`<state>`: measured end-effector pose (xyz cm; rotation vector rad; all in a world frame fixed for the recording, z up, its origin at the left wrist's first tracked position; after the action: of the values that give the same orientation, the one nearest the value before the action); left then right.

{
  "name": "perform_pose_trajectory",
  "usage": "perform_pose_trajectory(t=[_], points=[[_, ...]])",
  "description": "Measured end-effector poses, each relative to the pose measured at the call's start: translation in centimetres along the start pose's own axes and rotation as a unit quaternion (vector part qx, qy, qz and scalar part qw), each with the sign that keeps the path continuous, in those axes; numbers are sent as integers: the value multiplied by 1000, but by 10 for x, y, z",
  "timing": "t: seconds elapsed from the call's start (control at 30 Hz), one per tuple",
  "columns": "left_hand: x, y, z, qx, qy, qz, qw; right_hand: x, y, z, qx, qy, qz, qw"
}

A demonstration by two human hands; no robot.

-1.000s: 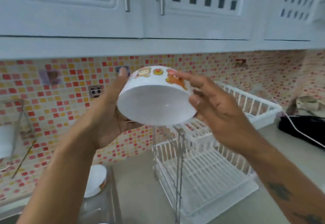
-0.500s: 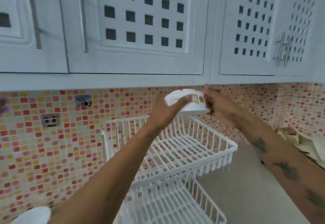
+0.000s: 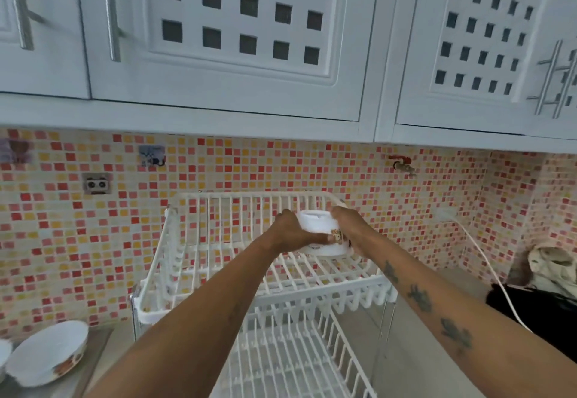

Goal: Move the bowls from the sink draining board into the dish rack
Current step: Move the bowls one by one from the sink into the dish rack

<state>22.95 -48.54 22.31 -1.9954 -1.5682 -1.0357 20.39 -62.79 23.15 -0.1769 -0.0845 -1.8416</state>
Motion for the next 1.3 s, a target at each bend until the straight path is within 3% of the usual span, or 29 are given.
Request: perform_pose_trajectory(t=[0.27, 0.67, 0.83, 1.07, 1.17, 1.3], points=[[-20, -12, 6, 46, 87, 11, 995, 0, 9, -13, -4, -41, 42, 998], [-43, -16, -7, -33, 165, 36, 985, 5, 15, -25, -15, -74, 60, 995], [-24, -10, -3, 0, 37, -4, 999, 13, 14, -13, 15, -10, 19, 1000], [-41, -2, 8, 12, 41, 33, 999, -1, 5, -17, 0, -50, 52, 997], [-34, -10, 2, 25, 8, 41, 999, 7, -3, -7, 13, -1, -4, 1000], [12, -29, -8, 53, -93, -12, 994, 9, -17, 32, 131, 29, -83, 987]])
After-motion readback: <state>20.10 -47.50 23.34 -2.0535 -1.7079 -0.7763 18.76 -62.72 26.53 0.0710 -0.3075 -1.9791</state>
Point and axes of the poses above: each hand's wrist, its own y-axis towards the middle knuckle, its own x-axis out of the back of the hand, z = x × y, the point moved 10 cm from there along y, towards the middle knuckle, and after that the axes turned 14 degrees about y, right-handed, at the moved point
